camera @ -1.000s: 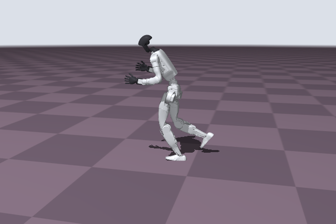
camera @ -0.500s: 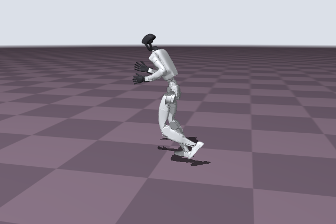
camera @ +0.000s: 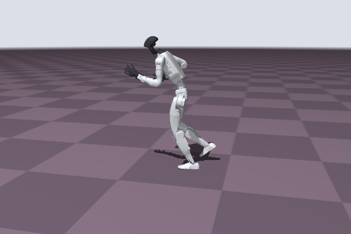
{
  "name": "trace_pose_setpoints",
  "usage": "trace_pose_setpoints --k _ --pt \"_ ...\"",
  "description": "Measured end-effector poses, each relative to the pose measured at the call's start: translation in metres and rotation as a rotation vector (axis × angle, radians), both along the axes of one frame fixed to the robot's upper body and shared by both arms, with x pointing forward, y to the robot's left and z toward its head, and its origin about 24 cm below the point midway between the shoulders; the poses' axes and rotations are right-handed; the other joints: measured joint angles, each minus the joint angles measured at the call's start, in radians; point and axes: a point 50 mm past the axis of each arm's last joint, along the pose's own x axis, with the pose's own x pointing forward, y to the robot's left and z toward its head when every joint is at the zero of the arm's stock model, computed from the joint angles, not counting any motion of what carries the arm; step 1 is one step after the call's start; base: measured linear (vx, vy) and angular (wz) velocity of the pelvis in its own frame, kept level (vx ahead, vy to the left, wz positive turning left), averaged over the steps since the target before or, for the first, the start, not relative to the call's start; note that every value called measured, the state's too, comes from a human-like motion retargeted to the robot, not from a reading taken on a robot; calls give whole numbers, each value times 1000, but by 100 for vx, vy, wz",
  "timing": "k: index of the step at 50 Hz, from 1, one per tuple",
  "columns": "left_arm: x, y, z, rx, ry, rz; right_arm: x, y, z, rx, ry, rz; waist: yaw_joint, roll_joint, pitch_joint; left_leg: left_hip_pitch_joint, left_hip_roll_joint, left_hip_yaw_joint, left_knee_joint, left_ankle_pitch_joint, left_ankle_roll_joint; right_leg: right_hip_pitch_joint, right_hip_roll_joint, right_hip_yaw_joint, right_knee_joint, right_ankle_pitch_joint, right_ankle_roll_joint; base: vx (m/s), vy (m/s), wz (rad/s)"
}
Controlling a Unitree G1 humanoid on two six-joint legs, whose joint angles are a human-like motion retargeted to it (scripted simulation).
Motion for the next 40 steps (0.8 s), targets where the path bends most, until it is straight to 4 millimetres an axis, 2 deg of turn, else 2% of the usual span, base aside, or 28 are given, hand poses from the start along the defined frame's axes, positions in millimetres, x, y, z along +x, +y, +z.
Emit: trace_pose_setpoints --k 3,5,7,10,12,14,15,17,19,20,22,23,25,28,30,32,35,36,37,38,40 --pt "-29 -22 65 34 -309 -34 -11 -27 8 -135 31 -21 -171 54 -31 81 30 -60 -105 111 -51 -90 46 -40 -266 2 9 95 -15 97" --pt "-47 -32 94 47 -438 -84 -11 -42 13 -203 47 -49 -255 75 -50 123 34 -83 -149 182 -75 -124 60 -43 -526 32 20 99 -24 60" --pt "-60 -41 106 53 -481 -173 -7 -53 12 -241 81 -80 -314 84 -61 174 23 -107 -169 234 -90 -131 54 -47 -787 38 42 107 -29 52" --pt "-68 -47 100 62 -457 -299 2 -62 3 -256 140 -98 -364 105 -73 258 30 -150 -163 280 -111 -138 41 -124 -997 6 91 114 -35 28" --pt "-69 -42 85 75 -414 -340 14 -60 -4 -241 152 -88 -367 114 -81 274 30 -195 -64 297 -109 -115 22 -205 -980 45 78 115 -37 -8" --pt "-61 -31 60 110 -333 -307 31 -49 -10 -191 119 -86 -346 126 -74 244 30 -236 125 337 -93 -87 17 -224 -880 41 18 114 -36 -50" --pt "-54 -23 43 130 -268 -267 41 -39 -11 -155 87 -87 -327 136 -64 219 34 -250 236 373 -85 -79 24 -211 -809 1 -17 113 -33 -100" --pt "-32 -3 -14 109 3 -185 65 -11 4 -89 -45 -101 -263 162 -33 150 57 -235 452 460 -66 -84 51 -170 -639 -106 -61 111 -27 -145" --pt "-24 21 -90 4 375 -181 87 18 43 -36 -238 -89 -181 173 -17 70 63 -207 624 484 -39 -75 71 -126 -530 -161 -71 110 -18 -179" --pt "-31 34 -129 -76 560 -194 93 31 68 -7 -347 -70 -135 172 -18 27 53 -198 689 471 -27 -61 80 -99 -505 -174 -67 111 -11 -190" --pt "-65 66 -181 -179 819 -191 90 48 123 81 -565 -3 -19 143 -44 -59 6 -181 725 399 -7 -6 86 -29 -542 -164 -46 111 -4 -193" --pt "-86 82 -195 -185 910 -178 82 54 147 136 -668 36 48 120 -60 -98 -10 -160 712 355 7 27 83 8 -580 -143 -32 111 2 -188" --pt "-123 112 -208 -172 1052 -159 60 60 184 227 -851 112 187 68 -85 -164 -14 -91 627 266 43 98 63 73 -676 -69 6 112 9 -171" --pt "-159 142 -213 -209 1191 -106 29 66 210 313 -1015 220 356 -10 -113 -213 3 49 344 187 72 191 7 138 -816 88 89 114 22 -125" --pt "-170 154 -209 -267 1196 -95 16 68 217 339 -1071 282 422 -46 -118 -203 12 133 78 175 59 262 -18 158 -895 194 132 116 33 -72" --pt "-168 156 -203 -307 1146 -112 9 69 217 352 -1080 332 434 -42 -115 -160 20 189 -191 153 16 367 -15 158 -953 269 141 119 41 -10" --pt "-143 142 -192 -274 1013 -185 7 70 202 375 -1010 416 394 9 -77 -92 35 198 -368 198 -30 555 13 156 -961 320 102 120 41 67" --pt "-129 132 -190 -249 962 -215 12 72 190 371 -941 429 372 21 -61 -81 37 169 -307 204 -4 583 19 162 -898 325 85 120 36 97" --pt "-113 120 -188 -219 912 -242 18 74 177 357 -867 424 352 32 -46 -72 39 140 -230 189 24 595 25 169 -812 327 75 118 33 92" --pt "-93 105 -186 -182 861 -264 28 75 159 316 -781 386 336 39 -29 -70 41 112 -120 128 54 576 30 177 -680 321 75 116 29 76" --pt "-51 74 -172 -63 752 -269 52 71 113 159 -589 225 312 33 -12 -62 44 88 69 -2 83 464 32 194 -344 251 68 109 23 52"
